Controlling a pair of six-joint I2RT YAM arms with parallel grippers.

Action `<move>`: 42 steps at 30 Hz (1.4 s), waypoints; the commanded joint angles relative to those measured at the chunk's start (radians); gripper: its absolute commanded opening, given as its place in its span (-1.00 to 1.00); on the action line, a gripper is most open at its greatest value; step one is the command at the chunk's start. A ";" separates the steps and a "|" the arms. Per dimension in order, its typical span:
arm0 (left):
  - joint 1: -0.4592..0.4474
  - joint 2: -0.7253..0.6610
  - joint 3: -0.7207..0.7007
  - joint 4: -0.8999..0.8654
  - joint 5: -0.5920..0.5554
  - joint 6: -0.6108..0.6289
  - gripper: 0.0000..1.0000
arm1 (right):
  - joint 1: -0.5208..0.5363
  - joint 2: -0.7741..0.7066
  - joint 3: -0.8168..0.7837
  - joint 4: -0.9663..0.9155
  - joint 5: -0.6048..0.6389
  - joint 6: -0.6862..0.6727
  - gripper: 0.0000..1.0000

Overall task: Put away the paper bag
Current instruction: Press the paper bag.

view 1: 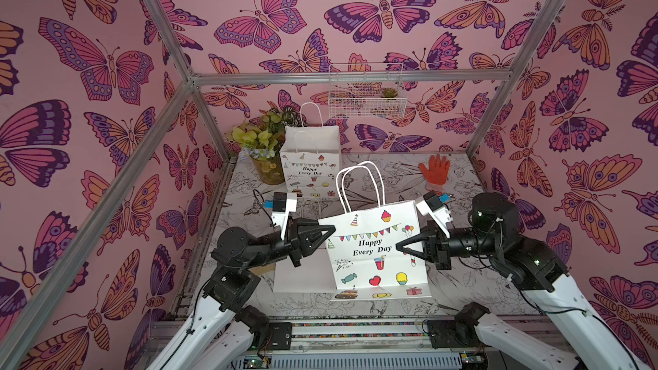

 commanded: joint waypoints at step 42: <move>0.005 -0.003 0.024 -0.027 0.103 0.042 -1.00 | -0.002 -0.021 -0.008 0.047 0.038 0.029 -1.00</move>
